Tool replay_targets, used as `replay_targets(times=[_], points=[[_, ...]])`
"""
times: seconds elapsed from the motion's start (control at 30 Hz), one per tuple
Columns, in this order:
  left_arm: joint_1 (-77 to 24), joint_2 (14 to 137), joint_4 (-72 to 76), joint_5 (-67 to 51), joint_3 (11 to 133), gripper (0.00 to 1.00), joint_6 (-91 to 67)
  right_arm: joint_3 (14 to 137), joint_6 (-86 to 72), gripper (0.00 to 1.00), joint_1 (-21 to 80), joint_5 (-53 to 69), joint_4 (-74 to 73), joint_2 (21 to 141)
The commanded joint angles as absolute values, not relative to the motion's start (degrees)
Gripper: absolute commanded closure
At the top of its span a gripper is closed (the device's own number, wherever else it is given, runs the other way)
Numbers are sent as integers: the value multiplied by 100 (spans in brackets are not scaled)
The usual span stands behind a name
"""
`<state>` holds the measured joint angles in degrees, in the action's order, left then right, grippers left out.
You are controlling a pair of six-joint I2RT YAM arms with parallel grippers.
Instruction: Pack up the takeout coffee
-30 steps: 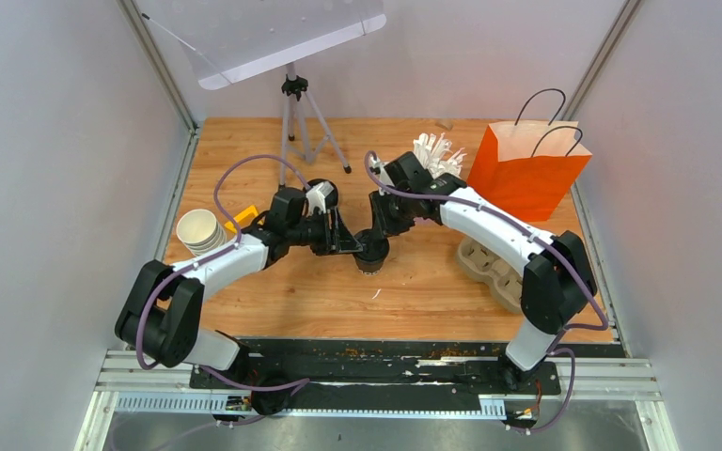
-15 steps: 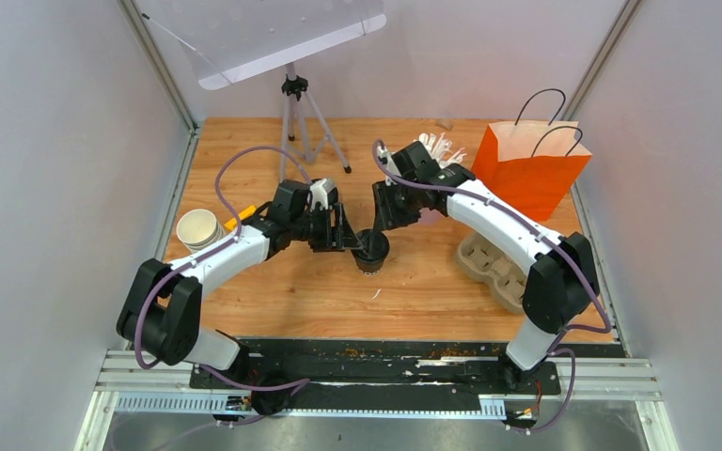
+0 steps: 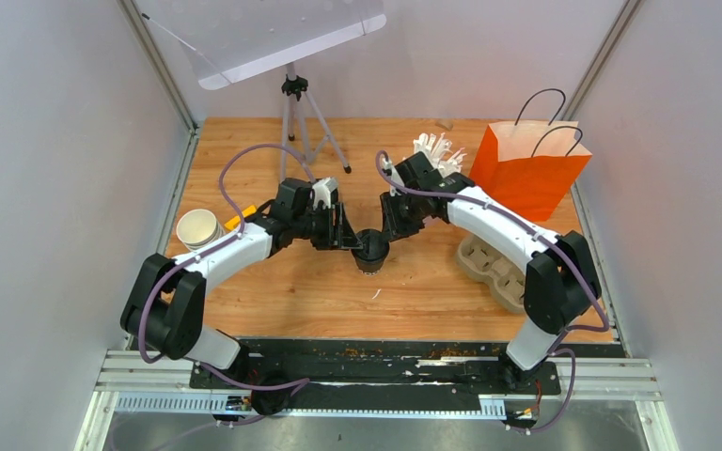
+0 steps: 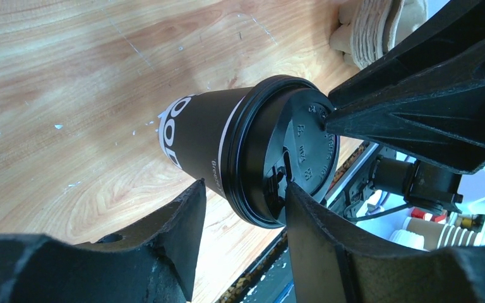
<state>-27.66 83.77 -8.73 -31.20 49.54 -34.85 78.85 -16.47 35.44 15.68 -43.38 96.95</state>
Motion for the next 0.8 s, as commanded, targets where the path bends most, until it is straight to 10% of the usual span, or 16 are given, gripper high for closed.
replay_targets(times=[0.0, 0.5, 0.77], points=[[-2771, 8520, -1081, -2869, 5001, 45, -3127, 7586, -1687, 81, 3538, 1573, -4042, 9508], [-2782, 8509, -815, -2760, 4606, 51, -3467, 7318, -1662, 83, 3318, 1601, -3969, 9447], [-2774, 8307, -1916, -2717, 6207, 36, -3248, 8548, -1560, 70, 3323, 1692, -4662, 9336]])
